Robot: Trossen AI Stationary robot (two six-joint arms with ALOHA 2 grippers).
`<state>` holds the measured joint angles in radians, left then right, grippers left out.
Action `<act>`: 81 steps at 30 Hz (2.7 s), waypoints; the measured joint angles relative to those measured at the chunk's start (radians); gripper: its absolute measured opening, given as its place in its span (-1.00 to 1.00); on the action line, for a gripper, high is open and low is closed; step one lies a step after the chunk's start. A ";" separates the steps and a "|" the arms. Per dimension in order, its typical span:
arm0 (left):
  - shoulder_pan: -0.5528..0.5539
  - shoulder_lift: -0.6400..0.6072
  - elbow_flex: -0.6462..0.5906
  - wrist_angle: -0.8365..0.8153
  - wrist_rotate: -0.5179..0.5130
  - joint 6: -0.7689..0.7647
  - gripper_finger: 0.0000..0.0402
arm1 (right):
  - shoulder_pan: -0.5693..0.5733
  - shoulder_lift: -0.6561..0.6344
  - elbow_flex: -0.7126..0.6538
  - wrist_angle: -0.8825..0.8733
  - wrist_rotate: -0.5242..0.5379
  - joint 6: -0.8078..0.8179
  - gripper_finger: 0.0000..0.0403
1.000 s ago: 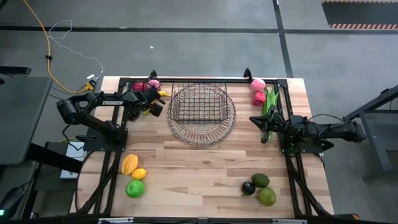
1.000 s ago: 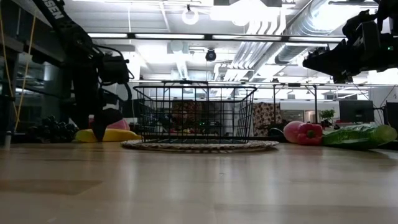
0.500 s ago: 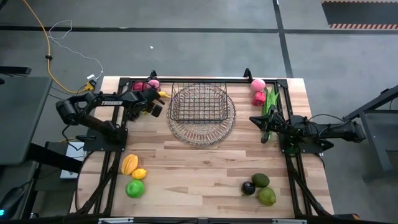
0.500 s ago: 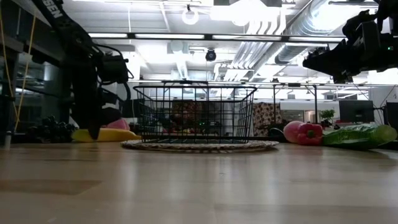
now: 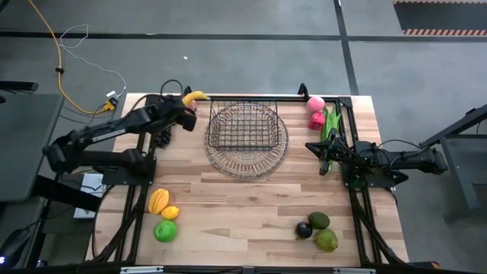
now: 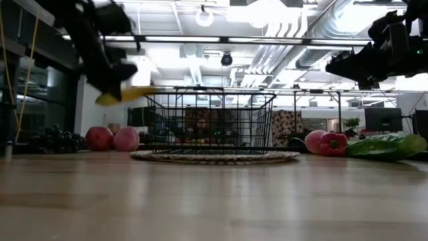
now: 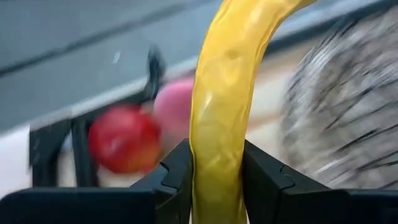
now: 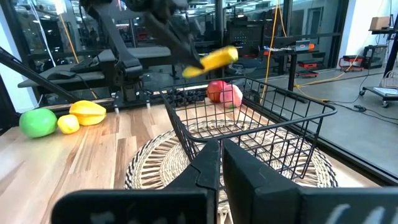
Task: Build produce basket
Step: Put the banana into the wire basket
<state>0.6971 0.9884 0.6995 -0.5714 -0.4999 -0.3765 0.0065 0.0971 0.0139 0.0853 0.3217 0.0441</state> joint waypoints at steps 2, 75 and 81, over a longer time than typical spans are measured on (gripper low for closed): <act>-0.043 -0.063 0.000 0.049 0.001 0.030 -0.55 | 0.000 0.000 0.000 0.000 0.000 0.000 -0.94; -0.715 -0.011 -0.426 1.519 0.201 0.380 -0.53 | 0.085 1.136 0.411 0.896 -0.212 -0.046 -0.94; -0.715 -0.011 -0.426 1.519 0.213 0.361 -0.53 | 0.085 1.266 0.542 0.894 -0.212 -0.087 -0.94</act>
<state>-0.0181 0.9771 0.2733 0.9478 -0.2867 -0.0158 0.0917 1.3627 0.5554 0.9792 0.1097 -0.0426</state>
